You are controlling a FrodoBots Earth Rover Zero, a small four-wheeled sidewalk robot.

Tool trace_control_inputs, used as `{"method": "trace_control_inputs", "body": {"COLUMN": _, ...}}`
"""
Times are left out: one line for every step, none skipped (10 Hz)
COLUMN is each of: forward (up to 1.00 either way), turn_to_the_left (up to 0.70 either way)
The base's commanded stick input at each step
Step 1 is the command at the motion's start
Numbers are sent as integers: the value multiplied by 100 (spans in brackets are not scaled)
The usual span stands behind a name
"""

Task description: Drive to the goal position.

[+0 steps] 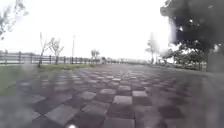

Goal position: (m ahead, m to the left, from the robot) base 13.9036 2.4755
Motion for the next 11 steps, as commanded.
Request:
{"method": "trace_control_inputs", "body": {"forward": 100, "turn_to_the_left": -1}}
{"method": "trace_control_inputs", "body": {"forward": 100, "turn_to_the_left": 0}}
{"method": "trace_control_inputs", "body": {"forward": 100, "turn_to_the_left": 0}}
{"method": "trace_control_inputs", "body": {"forward": 100, "turn_to_the_left": 0}}
{"method": "trace_control_inputs", "body": {"forward": 100, "turn_to_the_left": 0}}
{"method": "trace_control_inputs", "body": {"forward": 100, "turn_to_the_left": 0}}
{"method": "trace_control_inputs", "body": {"forward": 100, "turn_to_the_left": 0}}
{"method": "trace_control_inputs", "body": {"forward": 100, "turn_to_the_left": 0}}
{"method": "trace_control_inputs", "body": {"forward": 100, "turn_to_the_left": 0}}
{"method": "trace_control_inputs", "body": {"forward": 100, "turn_to_the_left": 0}}
{"method": "trace_control_inputs", "body": {"forward": 100, "turn_to_the_left": 0}}
